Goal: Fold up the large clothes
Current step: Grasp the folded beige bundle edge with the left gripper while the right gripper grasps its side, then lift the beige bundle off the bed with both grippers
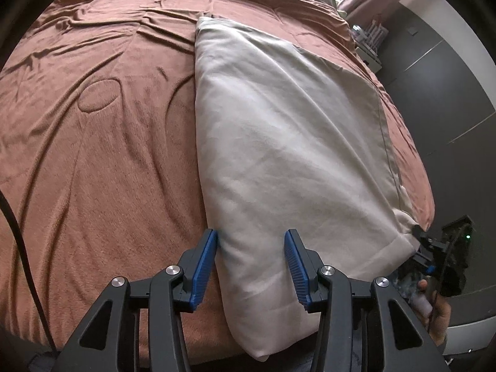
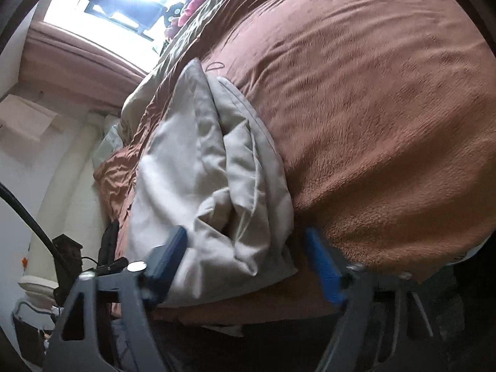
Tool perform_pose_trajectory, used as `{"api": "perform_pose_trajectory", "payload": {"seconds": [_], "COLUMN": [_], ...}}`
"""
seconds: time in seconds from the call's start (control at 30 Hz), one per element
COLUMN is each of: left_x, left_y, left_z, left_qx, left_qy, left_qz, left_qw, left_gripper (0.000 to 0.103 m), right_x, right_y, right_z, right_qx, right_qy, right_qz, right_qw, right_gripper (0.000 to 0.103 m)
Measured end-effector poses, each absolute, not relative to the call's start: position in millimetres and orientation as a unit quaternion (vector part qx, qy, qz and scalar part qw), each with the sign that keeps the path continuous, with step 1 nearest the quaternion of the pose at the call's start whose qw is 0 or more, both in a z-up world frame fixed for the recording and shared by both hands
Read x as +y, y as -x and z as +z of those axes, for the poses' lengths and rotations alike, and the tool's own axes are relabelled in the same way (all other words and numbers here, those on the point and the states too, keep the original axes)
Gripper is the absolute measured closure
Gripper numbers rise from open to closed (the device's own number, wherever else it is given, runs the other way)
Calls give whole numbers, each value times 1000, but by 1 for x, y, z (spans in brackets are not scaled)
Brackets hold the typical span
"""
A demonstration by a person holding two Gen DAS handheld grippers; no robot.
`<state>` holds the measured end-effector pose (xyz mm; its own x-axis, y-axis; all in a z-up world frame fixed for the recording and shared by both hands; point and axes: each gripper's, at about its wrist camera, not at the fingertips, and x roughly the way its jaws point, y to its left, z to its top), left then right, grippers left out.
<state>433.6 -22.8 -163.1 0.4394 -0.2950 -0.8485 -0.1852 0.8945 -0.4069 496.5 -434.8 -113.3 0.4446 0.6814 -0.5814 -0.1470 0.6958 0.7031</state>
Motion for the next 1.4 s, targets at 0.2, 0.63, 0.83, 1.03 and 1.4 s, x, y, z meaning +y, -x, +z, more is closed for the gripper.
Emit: {"api": "perform_pose_trajectory", "payload": {"seconds": [0.2, 0.63, 0.83, 1.03, 1.4], "left_x": [-21, 18, 19, 37, 45], "left_y": [-433, -417, -419, -435, -505], "left_z": [-168, -144, -137, -130, -162], "left_qx": [528, 514, 519, 492, 517], "left_qy": [235, 238, 225, 253, 251], "left_qz": [-33, -32, -36, -39, -37], "left_qw": [815, 823, 824, 832, 817], "left_gripper": [81, 92, 88, 47, 47], "right_x": [-436, -407, -413, -416, -385], "right_y": [-493, -440, -462, -508, -627], "right_z": [-114, -111, -91, -67, -102], "right_qx": [460, 480, 493, 474, 511], "right_qy": [-317, -287, -251, -241, -258], "right_qz": [264, 310, 281, 280, 338], "right_qw": [787, 769, 784, 799, 747], "right_gripper": [74, 76, 37, 27, 27]}}
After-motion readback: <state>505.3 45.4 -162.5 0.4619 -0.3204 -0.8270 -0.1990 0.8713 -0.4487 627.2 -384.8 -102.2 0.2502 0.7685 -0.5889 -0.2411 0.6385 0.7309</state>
